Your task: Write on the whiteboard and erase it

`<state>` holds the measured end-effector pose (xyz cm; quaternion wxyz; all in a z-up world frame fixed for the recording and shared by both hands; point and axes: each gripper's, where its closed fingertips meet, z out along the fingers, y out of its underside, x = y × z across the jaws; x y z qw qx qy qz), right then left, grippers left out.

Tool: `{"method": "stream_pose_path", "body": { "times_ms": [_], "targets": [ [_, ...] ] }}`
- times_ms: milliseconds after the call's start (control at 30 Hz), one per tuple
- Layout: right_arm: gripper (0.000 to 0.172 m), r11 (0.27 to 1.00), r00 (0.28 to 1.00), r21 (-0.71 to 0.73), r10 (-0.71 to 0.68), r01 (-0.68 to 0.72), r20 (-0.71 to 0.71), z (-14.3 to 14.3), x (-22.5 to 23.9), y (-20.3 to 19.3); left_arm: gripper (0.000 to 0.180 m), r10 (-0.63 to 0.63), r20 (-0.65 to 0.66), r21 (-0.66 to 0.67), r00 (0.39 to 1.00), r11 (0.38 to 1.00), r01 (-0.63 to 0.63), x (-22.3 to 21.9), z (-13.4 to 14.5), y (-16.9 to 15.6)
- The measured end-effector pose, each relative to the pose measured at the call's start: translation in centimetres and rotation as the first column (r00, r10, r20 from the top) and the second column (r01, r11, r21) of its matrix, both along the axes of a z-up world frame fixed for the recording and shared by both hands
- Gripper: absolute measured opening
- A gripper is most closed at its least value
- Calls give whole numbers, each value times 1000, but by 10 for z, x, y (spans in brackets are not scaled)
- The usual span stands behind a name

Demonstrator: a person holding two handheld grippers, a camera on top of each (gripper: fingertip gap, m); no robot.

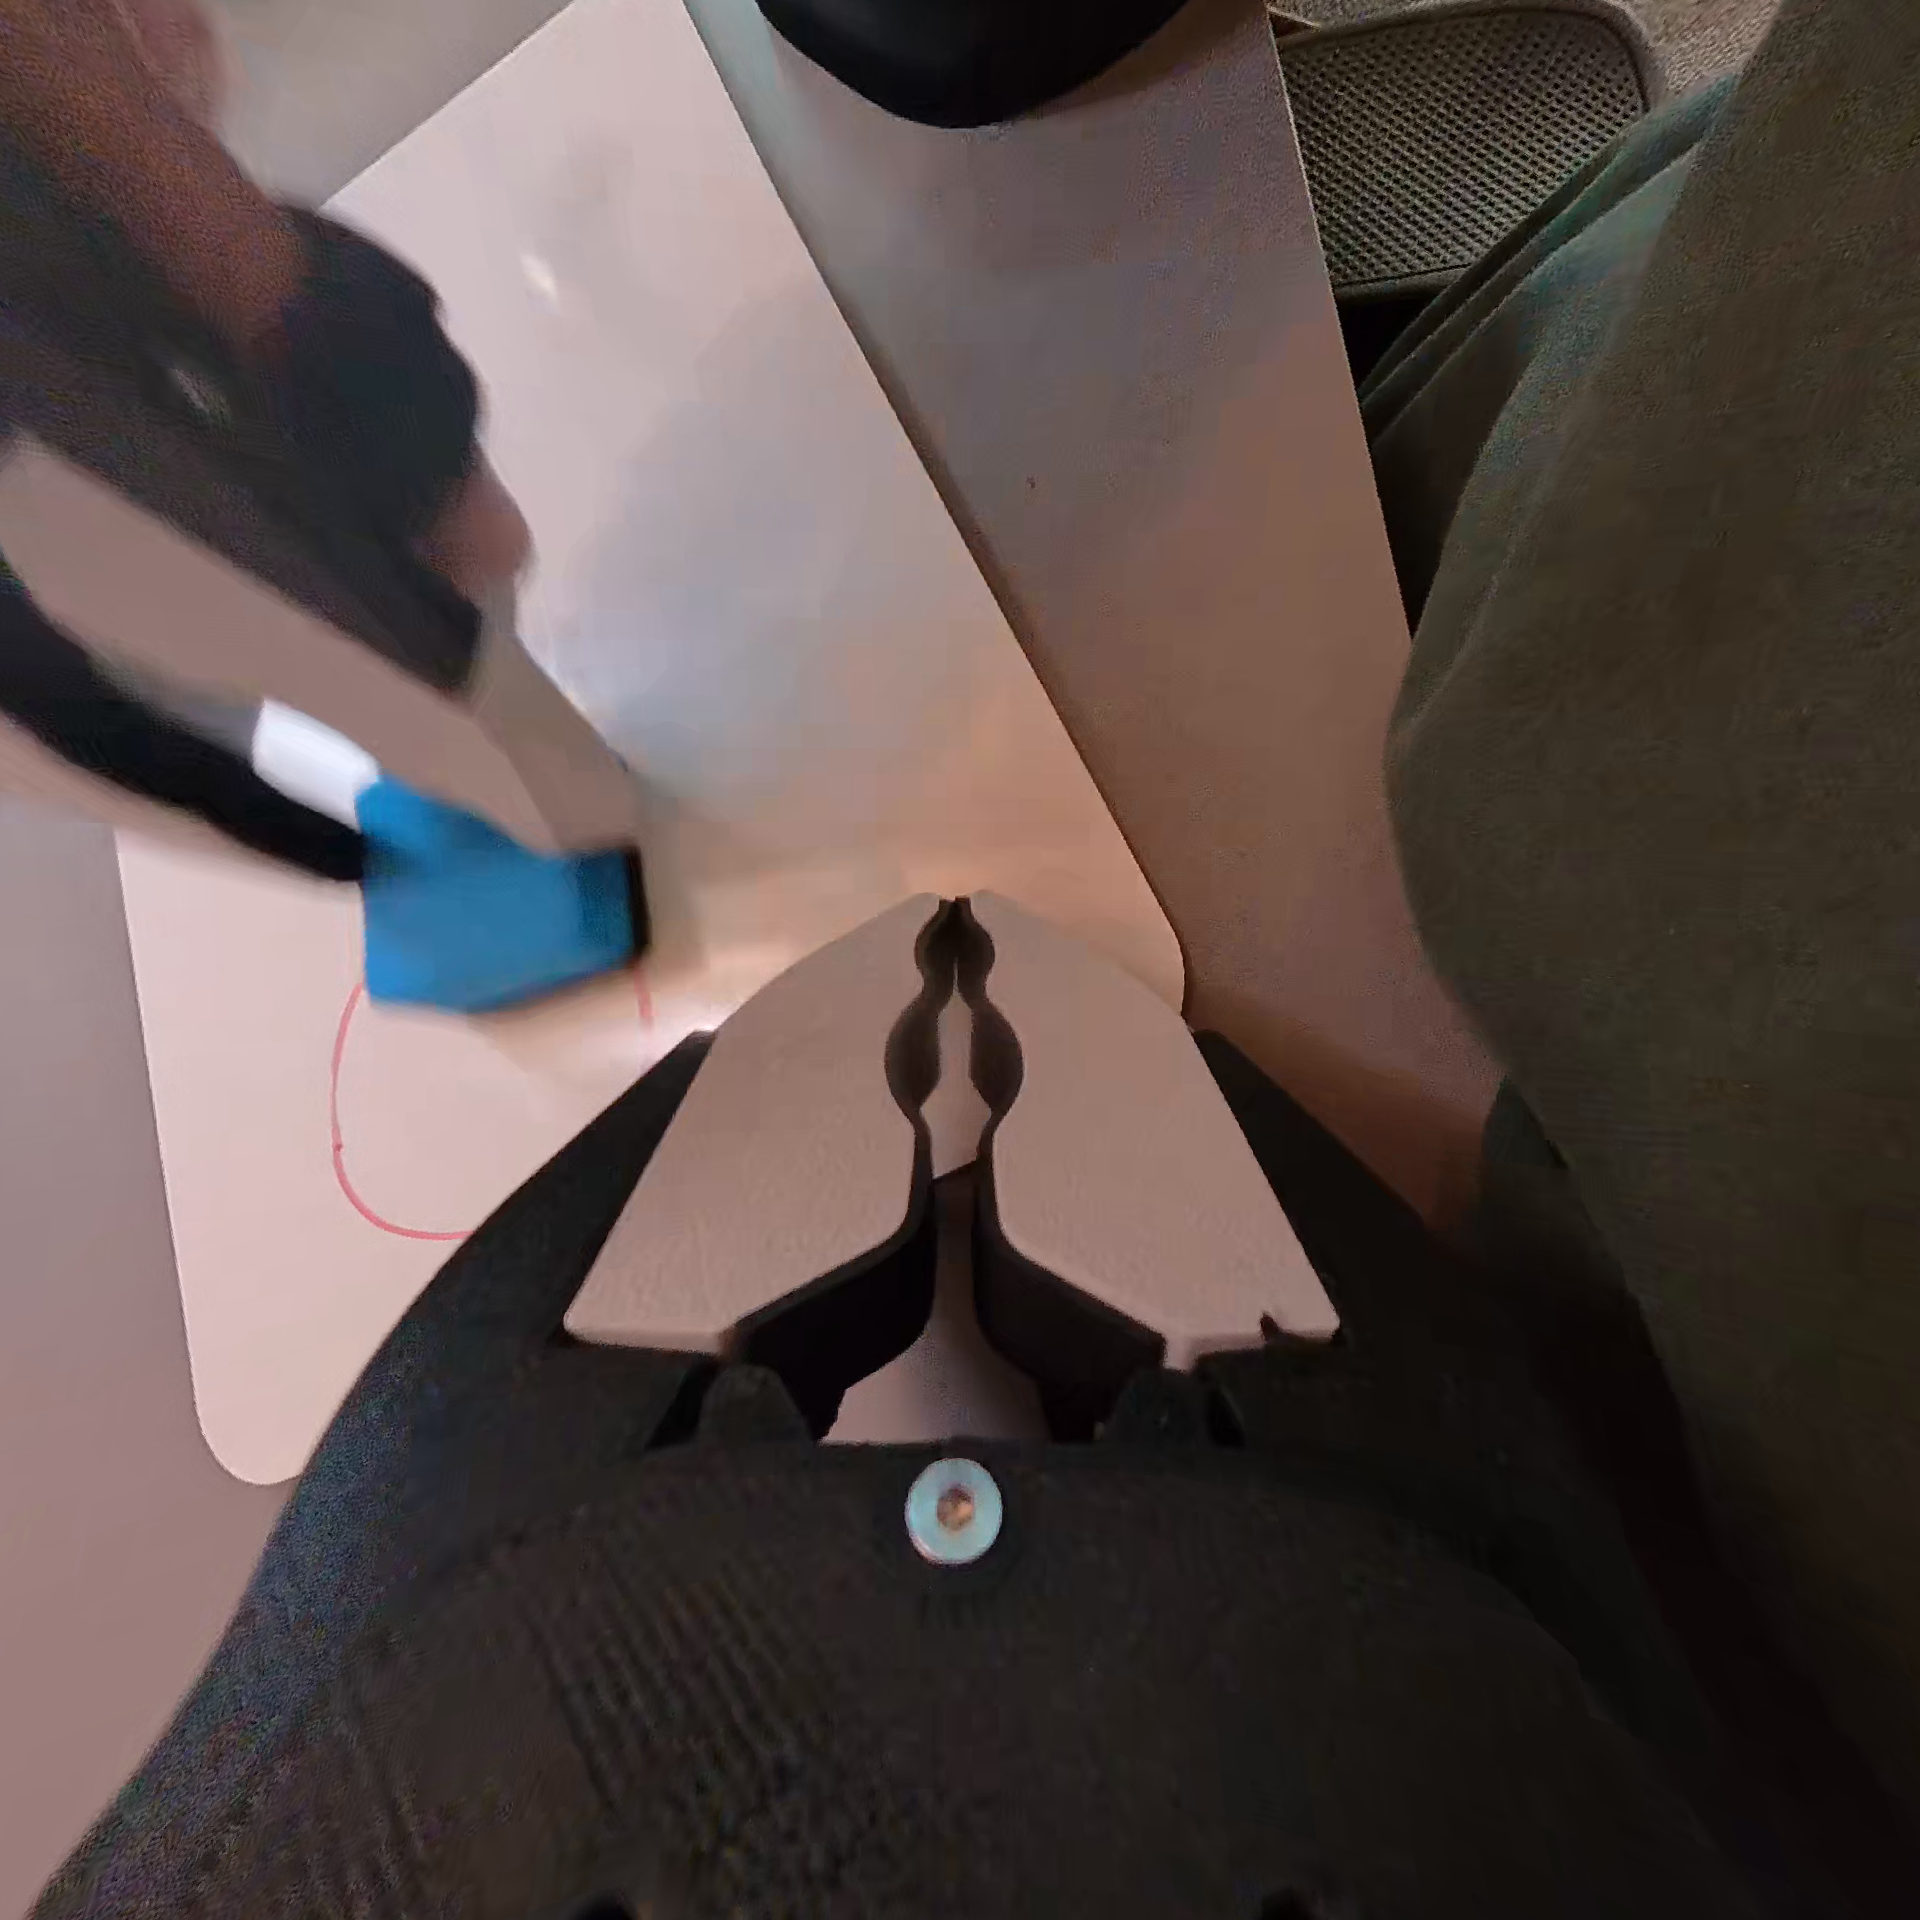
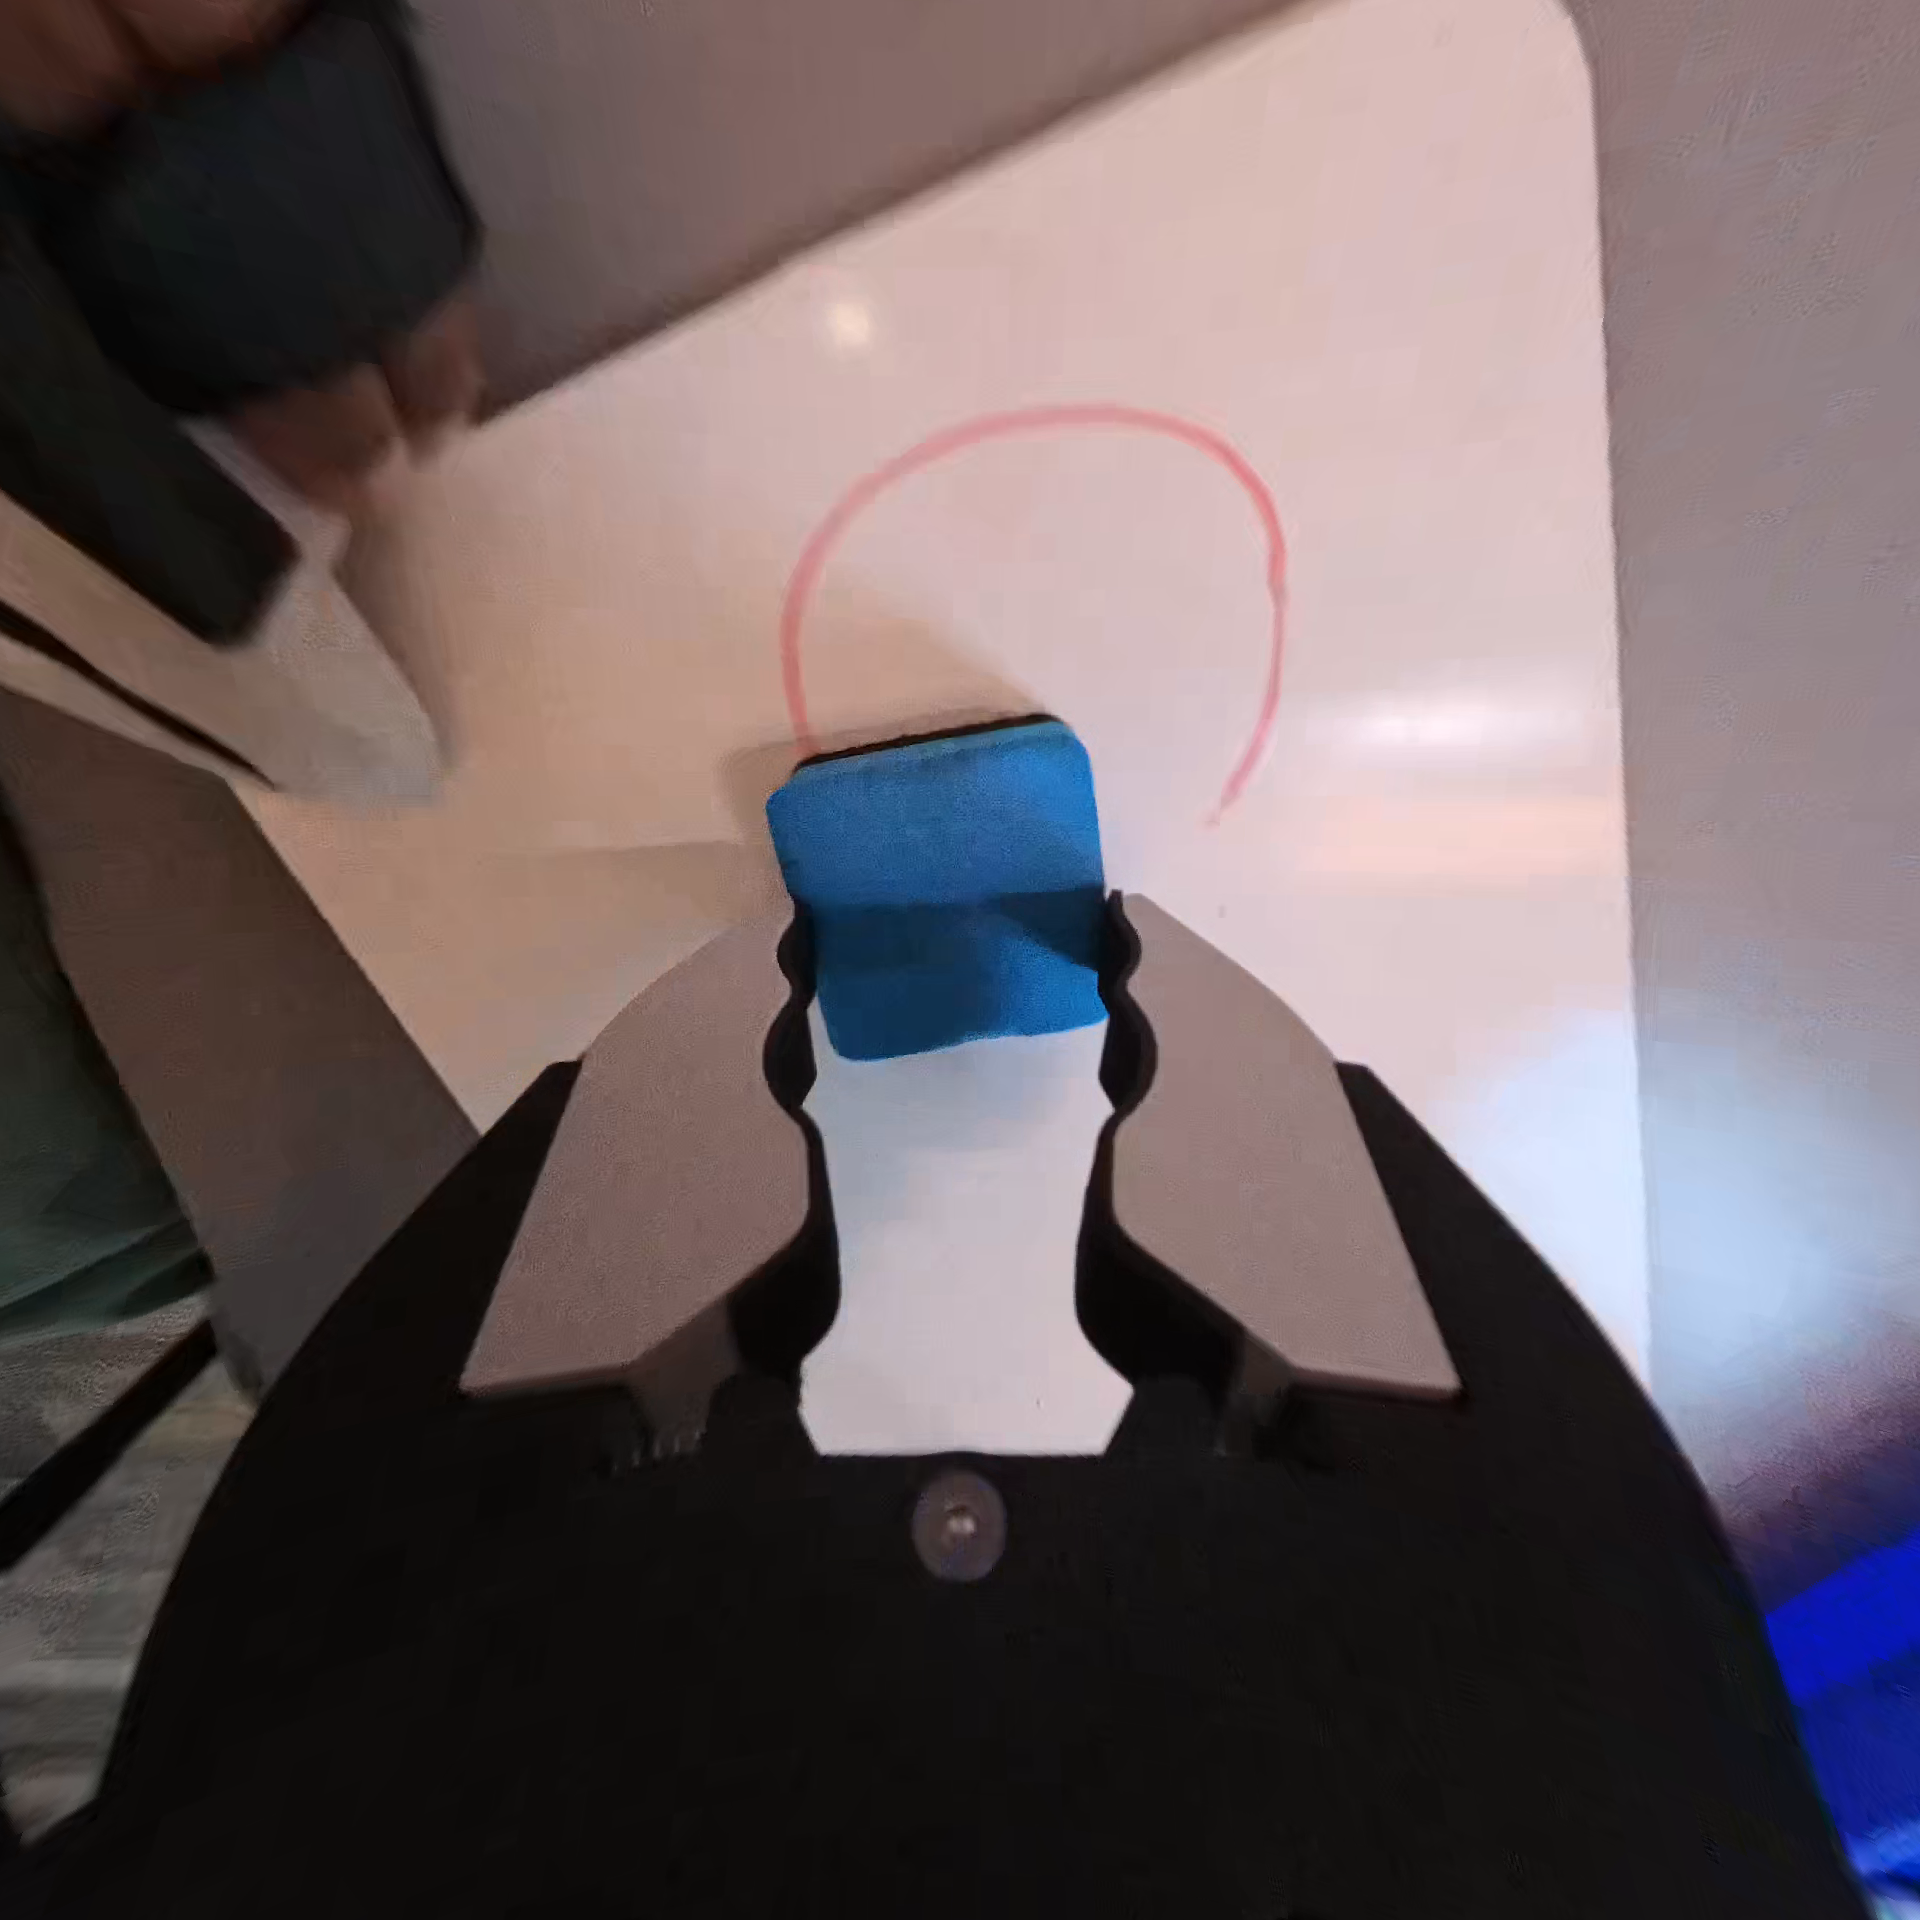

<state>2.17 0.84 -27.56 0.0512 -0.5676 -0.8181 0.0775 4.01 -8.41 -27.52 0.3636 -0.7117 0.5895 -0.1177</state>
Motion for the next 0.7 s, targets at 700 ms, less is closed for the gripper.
{"method": "stream_pose_path", "body": {
  "times_ms": [700],
  "targets": [
    [53, 993, 991, 19, 118, -119, 64, 0, -5, -32, 0, 13, 17, -25, 1000, 1000, -13, 2, 0, -3]
  ]
}}
